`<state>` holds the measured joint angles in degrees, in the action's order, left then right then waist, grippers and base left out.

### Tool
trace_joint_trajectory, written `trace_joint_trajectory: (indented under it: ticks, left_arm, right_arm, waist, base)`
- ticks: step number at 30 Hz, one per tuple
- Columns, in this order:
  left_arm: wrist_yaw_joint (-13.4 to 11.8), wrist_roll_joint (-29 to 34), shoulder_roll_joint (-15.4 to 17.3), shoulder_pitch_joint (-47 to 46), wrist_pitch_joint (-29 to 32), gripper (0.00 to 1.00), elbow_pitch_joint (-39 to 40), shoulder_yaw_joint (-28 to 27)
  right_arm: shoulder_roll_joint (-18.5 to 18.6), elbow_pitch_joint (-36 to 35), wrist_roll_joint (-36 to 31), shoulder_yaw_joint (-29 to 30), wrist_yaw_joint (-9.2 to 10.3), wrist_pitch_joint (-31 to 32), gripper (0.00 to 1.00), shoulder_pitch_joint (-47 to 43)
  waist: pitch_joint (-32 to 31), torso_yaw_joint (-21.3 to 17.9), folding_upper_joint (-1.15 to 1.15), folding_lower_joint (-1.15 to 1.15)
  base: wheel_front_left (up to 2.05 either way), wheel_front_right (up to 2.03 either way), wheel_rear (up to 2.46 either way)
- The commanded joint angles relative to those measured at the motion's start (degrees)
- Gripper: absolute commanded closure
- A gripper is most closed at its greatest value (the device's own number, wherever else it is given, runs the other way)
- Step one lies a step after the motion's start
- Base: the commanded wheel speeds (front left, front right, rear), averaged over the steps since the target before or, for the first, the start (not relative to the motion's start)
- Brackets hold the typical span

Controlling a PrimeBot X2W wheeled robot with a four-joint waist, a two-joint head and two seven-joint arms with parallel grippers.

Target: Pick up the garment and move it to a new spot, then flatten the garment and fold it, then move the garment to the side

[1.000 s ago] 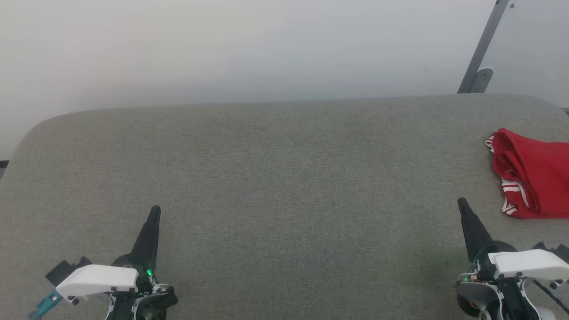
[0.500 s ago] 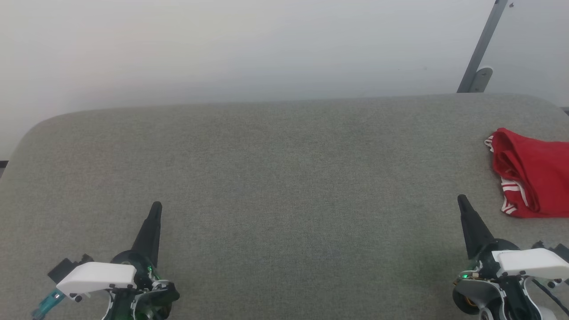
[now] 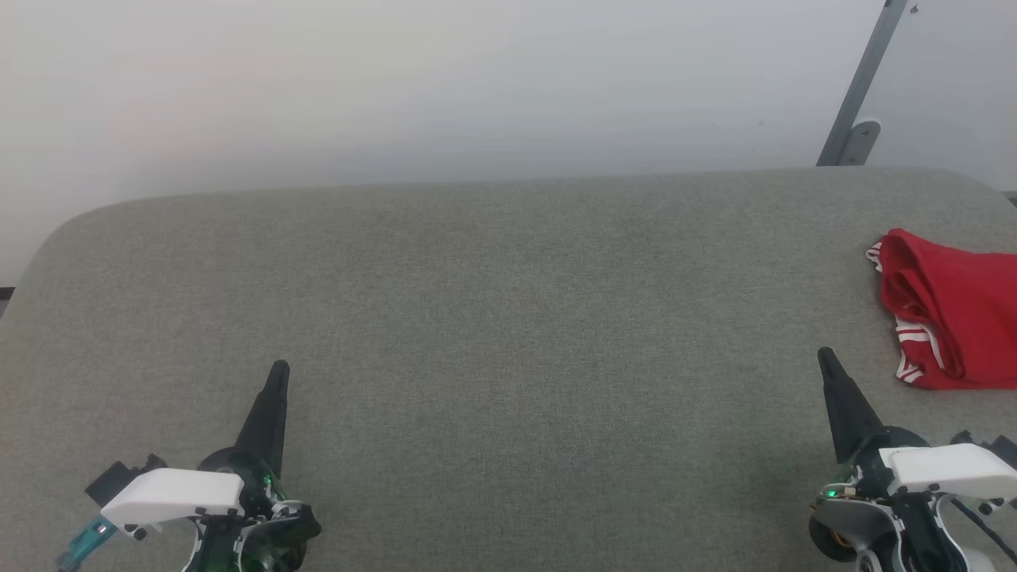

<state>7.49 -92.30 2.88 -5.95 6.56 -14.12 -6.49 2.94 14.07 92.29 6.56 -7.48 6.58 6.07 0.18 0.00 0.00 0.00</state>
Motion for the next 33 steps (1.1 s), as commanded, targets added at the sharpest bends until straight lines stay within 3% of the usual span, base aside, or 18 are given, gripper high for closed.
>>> trace_joint_trajectory:
  ticks: [1,33]
  left_arm:
    - [0.0,-0.2,-0.2,-0.6,0.2,1.0,0.2,-0.2]
    - [0.0,-0.2,-0.2,-0.6,0.2,1.0,0.2,-0.2]
  right_arm:
    - [-0.2,-0.2,0.2,0.0,-0.02,0.1,1.0,0.3]
    - [-0.2,-0.2,0.2,0.0,-0.02,0.1,1.0,0.3]
  waist:
    - [0.0,0.0,0.0,0.0]
    - [0.0,0.0,0.0,0.0]
  base:
    - [0.0,0.0,0.0]
    - [0.0,0.0,0.0]
